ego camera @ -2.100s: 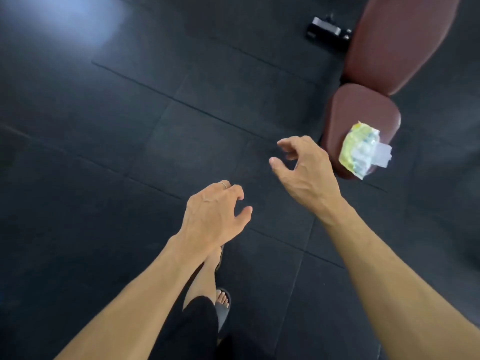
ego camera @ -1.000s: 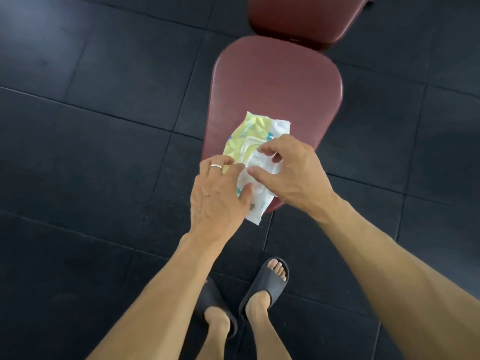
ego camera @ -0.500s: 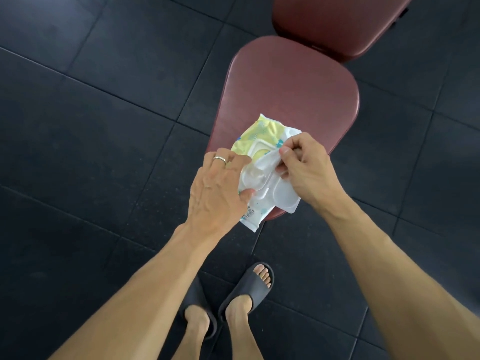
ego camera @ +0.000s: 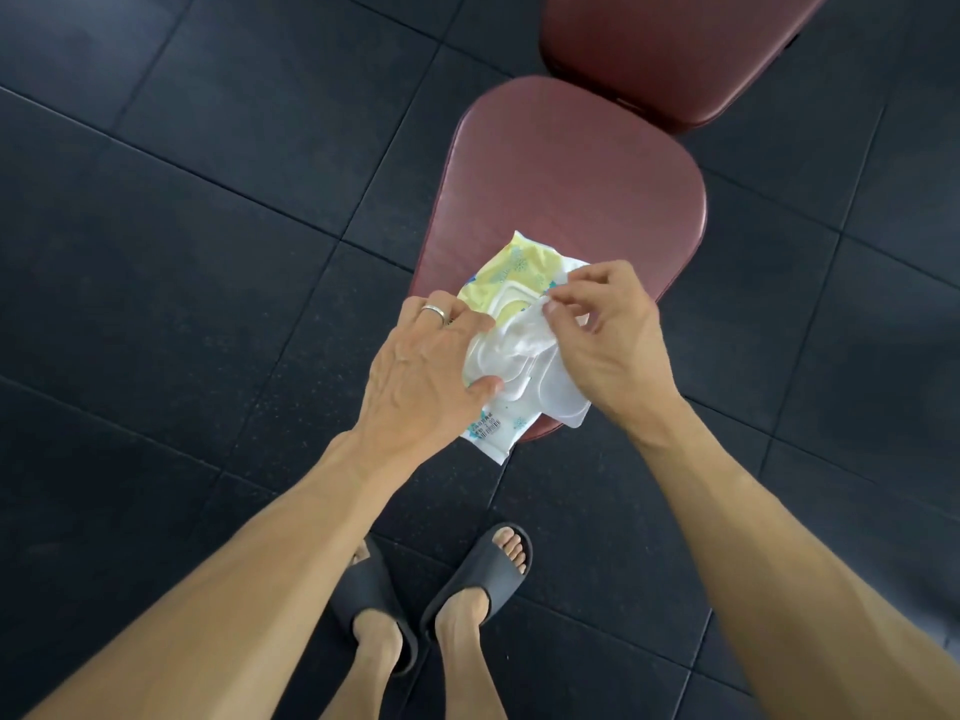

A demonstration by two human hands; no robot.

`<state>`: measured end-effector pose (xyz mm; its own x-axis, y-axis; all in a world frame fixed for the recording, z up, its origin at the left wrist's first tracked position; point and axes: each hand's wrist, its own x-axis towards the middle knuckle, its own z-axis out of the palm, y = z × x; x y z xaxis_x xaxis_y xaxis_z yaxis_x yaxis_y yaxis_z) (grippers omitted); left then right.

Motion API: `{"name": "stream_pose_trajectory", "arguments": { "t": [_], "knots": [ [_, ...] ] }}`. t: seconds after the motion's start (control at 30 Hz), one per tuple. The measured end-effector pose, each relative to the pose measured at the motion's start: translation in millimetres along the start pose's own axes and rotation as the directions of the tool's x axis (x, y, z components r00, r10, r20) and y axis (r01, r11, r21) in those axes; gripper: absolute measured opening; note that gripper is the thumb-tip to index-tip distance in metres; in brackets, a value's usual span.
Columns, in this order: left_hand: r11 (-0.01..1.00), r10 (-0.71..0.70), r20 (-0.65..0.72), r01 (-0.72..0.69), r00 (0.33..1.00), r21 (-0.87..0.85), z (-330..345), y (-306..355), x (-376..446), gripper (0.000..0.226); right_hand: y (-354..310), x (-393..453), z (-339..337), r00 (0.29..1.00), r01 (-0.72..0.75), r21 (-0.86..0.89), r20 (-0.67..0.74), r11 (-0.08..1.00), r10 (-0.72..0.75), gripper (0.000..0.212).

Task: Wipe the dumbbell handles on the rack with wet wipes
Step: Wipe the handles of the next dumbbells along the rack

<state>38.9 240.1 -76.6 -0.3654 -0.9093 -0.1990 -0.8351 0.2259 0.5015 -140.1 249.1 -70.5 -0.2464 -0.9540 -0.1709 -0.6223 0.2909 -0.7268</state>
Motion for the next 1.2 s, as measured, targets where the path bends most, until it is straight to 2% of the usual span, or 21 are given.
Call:
{"name": "stream_pose_trajectory", "arguments": {
  "t": [0.07,0.13,0.2,0.3,0.37,0.47,0.53,0.57,0.63,0.7,0.77,0.9,1.0,1.13,1.2],
  "knots": [
    [1.0,0.005,-0.001,-0.005,1.0,0.001,-0.9,0.6,0.1,0.052,-1.0,0.8,-4.3,0.991,-0.122,0.061,-0.042,0.991,0.125,0.012],
    [1.0,0.007,-0.008,-0.007,1.0,-0.001,-1.1,0.9,0.0,0.05,-3.4,-0.9,-5.8,0.982,-0.17,0.042,-0.077,0.985,0.173,0.018],
    [1.0,0.005,-0.002,-0.005,1.0,-0.002,-1.2,1.1,0.0,0.05,-7.5,-2.4,-5.9,0.983,-0.18,0.01,-0.044,0.984,0.181,0.025],
    [1.0,0.012,0.003,-0.012,1.0,-0.01,-1.6,1.0,0.4,0.051,-11.1,-6.0,-2.3,0.978,-0.181,-0.078,0.093,0.98,0.188,0.027],
    [1.0,0.015,-0.008,-0.015,1.0,-0.018,-1.3,0.5,0.8,0.051,-13.1,-6.8,0.1,0.976,-0.202,-0.072,0.069,0.977,0.207,0.01],
    [1.0,0.022,-0.018,-0.022,1.0,-0.009,0.0,0.1,1.5,0.053,-14.1,-3.9,4.2,0.977,-0.208,-0.103,0.032,0.973,0.212,0.029],
    [0.999,0.039,-0.034,-0.039,0.999,-0.012,1.3,-1.0,1.4,0.054,-14.9,0.4,4.5,0.977,-0.205,-0.118,0.033,0.972,0.21,0.018],
    [0.999,0.052,-0.042,-0.052,0.998,-0.012,2.0,-1.6,1.2,0.055,-14.6,1.8,2.9,0.975,-0.216,-0.078,0.028,0.973,0.219,0.013],
    [0.996,0.091,-0.047,-0.092,0.995,-0.008,2.1,-1.1,1.2,0.06,-16.4,1.7,-4.6,0.956,-0.294,0.12,0.018,0.948,0.294,0.014],
    [0.99,0.136,-0.026,-0.136,0.99,0.027,0.9,0.8,3.3,0.067,-19.0,0.7,-16.0,0.92,-0.374,0.325,0.007,0.869,0.393,0.013],
    [0.984,0.158,0.012,-0.159,0.987,0.08,-1.7,2.3,6.6,0.071,-21.4,-0.5,-26.5,0.882,-0.437,0.454,0.05,0.776,0.468,0.016],
    [0.983,0.118,0.093,-0.13,0.989,0.131,-6.3,4.9,10.6,0.074,-29.3,-4.4,-41.1,0.857,-0.489,0.59,0.187,0.643,0.481,0.02],
    [0.984,0.101,0.127,-0.117,0.987,0.134,-10.1,9.0,11.4,0.071,-33.3,-11.3,-49.9,0.862,-0.459,0.655,0.164,0.601,0.479,0.023],
    [0.981,0.061,0.194,-0.094,0.979,0.169,-14.9,12.4,14.3,0.07,-41.6,-15.3,-66.0,0.86,-0.386,0.796,0.128,0.466,0.494,0.024],
    [0.988,0.064,0.22,-0.092,0.973,0.12,-20.2,18.1,14.2,0.073,-46.7,-14.8,-76.2,0.868,-0.368,0.81,0.124,0.457,0.48,0.022]
  ]
}}
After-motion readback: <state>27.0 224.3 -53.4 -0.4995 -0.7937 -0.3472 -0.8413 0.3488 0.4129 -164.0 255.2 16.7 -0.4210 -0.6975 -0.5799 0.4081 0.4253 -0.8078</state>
